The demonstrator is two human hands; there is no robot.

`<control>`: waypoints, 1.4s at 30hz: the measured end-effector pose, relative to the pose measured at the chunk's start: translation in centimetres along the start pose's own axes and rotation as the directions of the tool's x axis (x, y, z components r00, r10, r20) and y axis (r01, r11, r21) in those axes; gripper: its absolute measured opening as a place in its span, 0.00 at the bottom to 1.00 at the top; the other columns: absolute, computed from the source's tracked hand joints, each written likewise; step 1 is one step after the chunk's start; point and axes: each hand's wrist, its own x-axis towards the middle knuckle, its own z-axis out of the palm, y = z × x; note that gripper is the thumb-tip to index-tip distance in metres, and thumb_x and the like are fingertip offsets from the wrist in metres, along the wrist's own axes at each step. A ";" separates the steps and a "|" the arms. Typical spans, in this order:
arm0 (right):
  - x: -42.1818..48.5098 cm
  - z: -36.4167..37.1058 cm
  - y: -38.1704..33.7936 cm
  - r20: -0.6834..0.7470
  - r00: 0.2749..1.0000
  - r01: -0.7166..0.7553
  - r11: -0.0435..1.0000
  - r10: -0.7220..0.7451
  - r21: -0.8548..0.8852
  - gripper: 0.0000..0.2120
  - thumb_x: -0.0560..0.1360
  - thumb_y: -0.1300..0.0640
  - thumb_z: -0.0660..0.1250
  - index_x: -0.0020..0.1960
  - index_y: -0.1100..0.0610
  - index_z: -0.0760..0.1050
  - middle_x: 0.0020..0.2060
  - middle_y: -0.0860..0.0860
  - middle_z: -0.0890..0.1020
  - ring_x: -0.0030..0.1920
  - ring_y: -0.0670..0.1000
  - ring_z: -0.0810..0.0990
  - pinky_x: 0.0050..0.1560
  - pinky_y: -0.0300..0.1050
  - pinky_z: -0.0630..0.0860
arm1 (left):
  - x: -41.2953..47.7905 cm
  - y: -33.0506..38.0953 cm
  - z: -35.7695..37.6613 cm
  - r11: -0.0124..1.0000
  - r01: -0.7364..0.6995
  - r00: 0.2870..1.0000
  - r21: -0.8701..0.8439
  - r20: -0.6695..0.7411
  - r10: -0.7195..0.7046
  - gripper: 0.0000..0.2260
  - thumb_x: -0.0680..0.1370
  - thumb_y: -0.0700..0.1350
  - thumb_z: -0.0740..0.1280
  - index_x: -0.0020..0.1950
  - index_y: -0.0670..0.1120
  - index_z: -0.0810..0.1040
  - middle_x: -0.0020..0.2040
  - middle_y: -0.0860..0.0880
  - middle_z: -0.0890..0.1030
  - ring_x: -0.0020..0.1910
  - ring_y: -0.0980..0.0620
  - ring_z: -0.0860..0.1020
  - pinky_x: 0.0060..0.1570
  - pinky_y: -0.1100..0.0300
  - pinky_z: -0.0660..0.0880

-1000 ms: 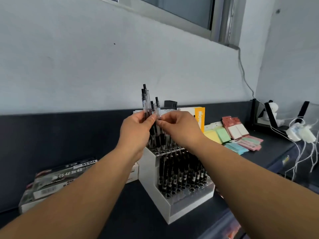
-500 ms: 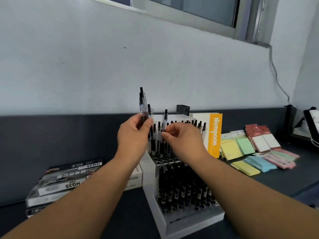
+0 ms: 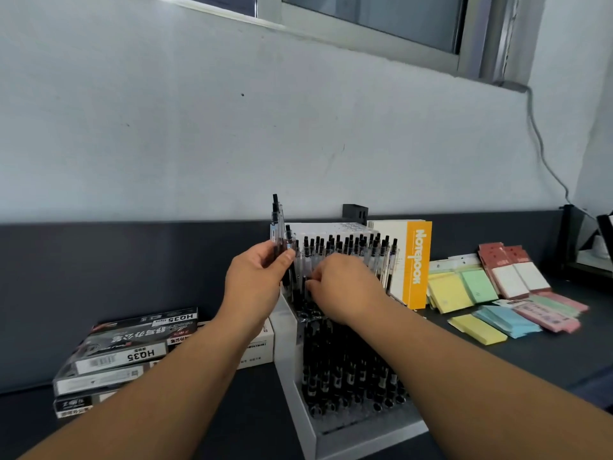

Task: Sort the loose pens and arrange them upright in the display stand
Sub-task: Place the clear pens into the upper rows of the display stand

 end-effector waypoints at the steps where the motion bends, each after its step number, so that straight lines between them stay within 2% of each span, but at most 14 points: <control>1: 0.0 0.0 -0.1 -0.004 1.000 0.005 1.000 -0.005 -0.029 0.08 0.76 0.52 0.65 0.48 0.56 0.80 0.39 0.52 0.79 0.43 0.55 0.81 0.44 0.47 0.80 | -0.1 -0.1 0.0 1.000 -0.007 1.000 0.018 0.012 0.007 0.15 0.77 0.47 0.69 0.63 0.45 0.79 0.54 0.50 0.84 0.55 0.54 0.81 0.61 0.52 0.76; 4: -0.1 0.0 -0.2 -0.026 1.000 0.004 0.999 -0.005 -0.053 0.08 0.76 0.52 0.64 0.49 0.55 0.79 0.38 0.51 0.79 0.42 0.54 0.81 0.42 0.46 0.80 | -0.3 -0.3 0.0 0.998 -0.026 0.999 0.049 0.035 0.024 0.12 0.77 0.45 0.69 0.60 0.46 0.81 0.50 0.53 0.84 0.51 0.58 0.81 0.57 0.58 0.77; 10: -0.8 0.2 0.0 -0.102 0.995 -0.001 1.000 -0.001 -0.024 0.12 0.76 0.45 0.64 0.46 0.53 0.80 0.36 0.49 0.79 0.37 0.51 0.79 0.37 0.42 0.76 | -0.8 -0.7 -0.2 0.996 -0.023 0.997 0.081 0.078 0.016 0.06 0.76 0.44 0.70 0.51 0.52 0.82 0.45 0.54 0.85 0.47 0.58 0.82 0.48 0.63 0.76; 14: -0.8 -0.4 0.3 -0.080 0.997 -0.005 1.000 0.007 0.016 0.14 0.76 0.44 0.65 0.43 0.53 0.81 0.35 0.48 0.82 0.37 0.49 0.81 0.41 0.46 0.81 | -0.9 -0.5 -0.2 0.995 -0.029 0.996 0.092 0.082 0.022 0.07 0.76 0.43 0.70 0.53 0.50 0.82 0.45 0.55 0.84 0.47 0.60 0.81 0.47 0.66 0.75; 18: -0.8 -0.4 0.3 -0.081 0.997 -0.015 1.000 0.017 0.024 0.15 0.76 0.44 0.66 0.40 0.53 0.81 0.32 0.48 0.81 0.36 0.49 0.82 0.42 0.47 0.81 | -1.0 -0.8 -0.1 0.989 -0.046 0.993 0.139 0.116 0.030 0.09 0.76 0.43 0.70 0.56 0.48 0.83 0.47 0.53 0.85 0.48 0.58 0.81 0.50 0.63 0.77; 24: -1.2 0.4 0.1 -0.143 0.989 -0.041 0.999 0.040 0.002 0.14 0.76 0.43 0.65 0.42 0.53 0.80 0.33 0.48 0.80 0.35 0.49 0.80 0.37 0.44 0.79 | -1.3 -1.1 0.0 0.995 -0.007 0.996 0.095 0.091 -0.002 0.06 0.76 0.43 0.71 0.47 0.55 0.83 0.41 0.55 0.85 0.44 0.59 0.82 0.46 0.65 0.77; 26: -1.3 0.7 0.1 -0.157 0.987 -0.043 0.998 0.034 -0.052 0.14 0.76 0.43 0.64 0.41 0.52 0.80 0.33 0.48 0.80 0.34 0.49 0.80 0.36 0.44 0.80 | -1.5 -1.6 0.0 0.995 0.034 0.996 0.092 0.076 -0.041 0.06 0.75 0.42 0.71 0.47 0.53 0.83 0.41 0.54 0.85 0.43 0.57 0.82 0.46 0.63 0.78; 28: -1.4 0.8 0.2 -0.142 0.989 -0.035 0.998 0.028 -0.052 0.15 0.76 0.43 0.64 0.40 0.53 0.80 0.32 0.48 0.79 0.34 0.49 0.80 0.37 0.46 0.81 | -1.8 -2.2 0.0 0.993 0.064 0.995 0.094 0.066 -0.070 0.05 0.76 0.42 0.71 0.48 0.52 0.84 0.41 0.52 0.85 0.42 0.55 0.81 0.44 0.61 0.77; 32: -0.8 0.2 0.2 -0.078 0.997 -0.029 0.999 0.026 -0.034 0.15 0.75 0.43 0.66 0.39 0.53 0.80 0.31 0.48 0.80 0.34 0.48 0.81 0.39 0.46 0.82 | -1.9 -2.5 -0.2 0.994 0.060 0.998 0.088 0.025 -0.062 0.05 0.76 0.43 0.71 0.47 0.53 0.83 0.41 0.48 0.85 0.37 0.53 0.77 0.33 0.66 0.74; 35: -0.9 -0.3 0.4 -0.032 0.999 -0.033 0.999 0.033 -0.005 0.15 0.75 0.44 0.67 0.38 0.53 0.82 0.32 0.48 0.82 0.33 0.47 0.81 0.39 0.45 0.82 | -1.8 -1.8 -0.1 0.997 0.040 0.999 0.065 0.012 -0.041 0.06 0.76 0.43 0.70 0.52 0.51 0.83 0.40 0.52 0.85 0.38 0.54 0.78 0.32 0.71 0.74; 37: -1.3 -0.9 0.5 -0.039 0.998 -0.036 0.998 0.038 0.050 0.12 0.75 0.45 0.67 0.42 0.51 0.84 0.36 0.46 0.84 0.36 0.45 0.82 0.41 0.42 0.80 | -1.7 -1.4 -0.1 0.999 0.024 1.000 0.043 0.006 -0.024 0.07 0.77 0.43 0.70 0.53 0.52 0.83 0.40 0.53 0.85 0.38 0.55 0.79 0.33 0.70 0.75; 39: -1.5 -1.7 0.3 -0.120 0.992 -0.031 0.991 0.047 0.131 0.11 0.75 0.46 0.66 0.50 0.49 0.83 0.45 0.45 0.85 0.44 0.45 0.82 0.47 0.41 0.79 | -1.6 -1.0 -0.1 0.999 0.014 1.000 0.029 -0.001 -0.014 0.08 0.77 0.44 0.69 0.54 0.52 0.82 0.41 0.54 0.85 0.40 0.57 0.80 0.37 0.68 0.75; 42: -1.0 -2.7 -0.1 -0.210 0.976 0.000 0.964 0.058 0.266 0.15 0.75 0.46 0.65 0.59 0.49 0.79 0.48 0.46 0.84 0.49 0.47 0.82 0.54 0.43 0.78 | -1.6 -0.7 0.0 0.999 -0.007 1.000 0.050 0.011 0.007 0.08 0.77 0.45 0.69 0.55 0.52 0.82 0.44 0.55 0.84 0.47 0.58 0.81 0.46 0.65 0.76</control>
